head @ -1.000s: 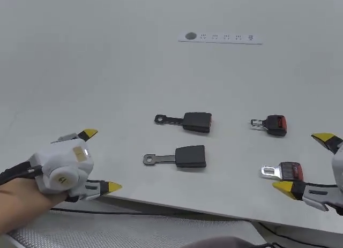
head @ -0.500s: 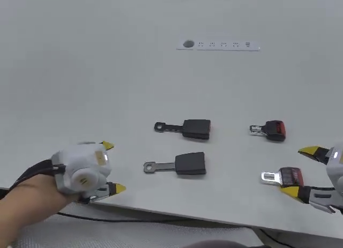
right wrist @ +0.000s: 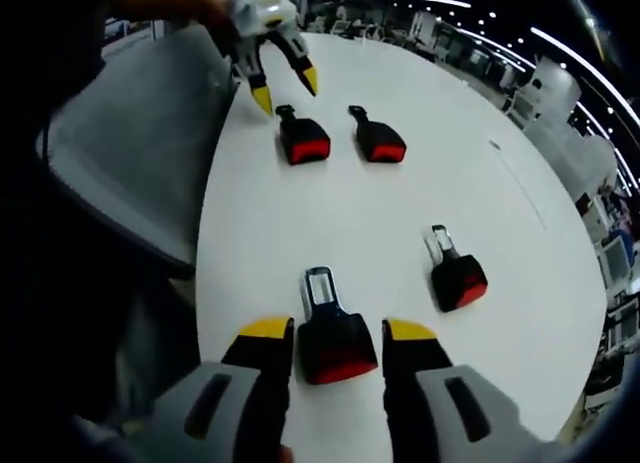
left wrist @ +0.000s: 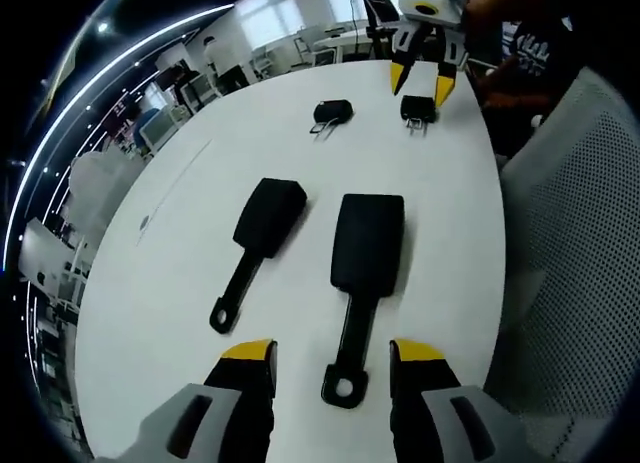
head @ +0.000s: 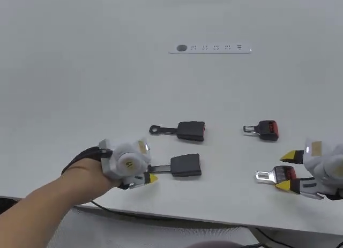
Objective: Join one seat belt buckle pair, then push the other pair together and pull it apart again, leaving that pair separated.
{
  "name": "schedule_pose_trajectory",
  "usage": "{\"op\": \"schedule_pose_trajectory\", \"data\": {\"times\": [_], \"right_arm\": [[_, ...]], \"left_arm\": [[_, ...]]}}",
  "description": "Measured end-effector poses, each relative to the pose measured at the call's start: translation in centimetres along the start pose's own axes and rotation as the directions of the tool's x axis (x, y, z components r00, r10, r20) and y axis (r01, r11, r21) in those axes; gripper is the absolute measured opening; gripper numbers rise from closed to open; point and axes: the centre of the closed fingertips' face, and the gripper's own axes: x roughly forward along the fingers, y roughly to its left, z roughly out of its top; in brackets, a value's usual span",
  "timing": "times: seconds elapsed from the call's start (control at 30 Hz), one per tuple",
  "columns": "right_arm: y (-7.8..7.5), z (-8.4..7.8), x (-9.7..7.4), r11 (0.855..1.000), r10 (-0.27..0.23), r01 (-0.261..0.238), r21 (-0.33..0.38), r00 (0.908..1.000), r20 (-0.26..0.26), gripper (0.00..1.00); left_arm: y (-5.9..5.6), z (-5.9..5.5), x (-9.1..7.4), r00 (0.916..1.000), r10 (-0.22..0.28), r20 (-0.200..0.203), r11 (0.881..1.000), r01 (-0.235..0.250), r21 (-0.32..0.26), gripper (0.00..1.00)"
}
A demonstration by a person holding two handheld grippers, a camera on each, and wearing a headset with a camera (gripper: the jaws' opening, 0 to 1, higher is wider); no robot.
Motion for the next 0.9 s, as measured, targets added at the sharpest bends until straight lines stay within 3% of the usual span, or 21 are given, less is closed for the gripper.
{"op": "schedule_pose_trajectory", "data": {"times": [0.17,0.3,0.37,0.43,0.63,0.67,0.73,0.9], "right_arm": [[-0.2,-0.5,0.3,0.999,0.035,-0.035,-0.007,0.9992,-0.02,0.37],[0.0,-1.5,0.6,0.997,0.081,-0.08,0.01,0.9956,-0.048,0.37],[0.0,-1.6,0.5,0.996,0.086,-0.085,0.011,0.995,-0.05,0.37],[0.2,-1.8,0.3,0.995,0.096,-0.096,0.009,0.9935,-0.061,0.36],[0.4,-2.0,0.3,0.995,0.101,-0.102,-0.006,0.992,-0.076,0.36],[0.5,-2.1,0.4,0.994,0.102,-0.105,-0.025,0.9911,-0.085,0.36],[0.4,-2.6,0.8,0.992,0.097,-0.106,-0.073,0.9882,-0.119,0.35],[0.4,-2.4,0.8,0.993,0.094,-0.102,-0.057,0.9881,-0.122,0.35]], "left_arm": [[-0.6,2.3,1.2,0.9985,-0.047,0.028,0.998,0.046,0.035,0.47],[-1.7,3.1,2.3,0.9942,-0.105,0.023,0.992,0.103,0.069,0.47],[-2.3,4.1,2.5,0.9887,-0.134,0.066,0.983,0.125,0.132,0.43],[-2.7,4.3,2.8,0.9877,-0.146,0.054,0.982,0.139,0.129,0.37],[-2.8,4.1,3.6,0.9866,-0.161,0.028,0.97,0.153,0.19,0.34],[-2.9,4.2,3.6,0.985,-0.17,0.029,0.964,0.16,0.215,0.34],[-3.0,4.2,3.7,0.9834,-0.179,0.03,0.962,0.168,0.216,0.34],[-3.0,4.2,3.6,0.9815,-0.19,0.025,0.954,0.179,0.241,0.34]]}}
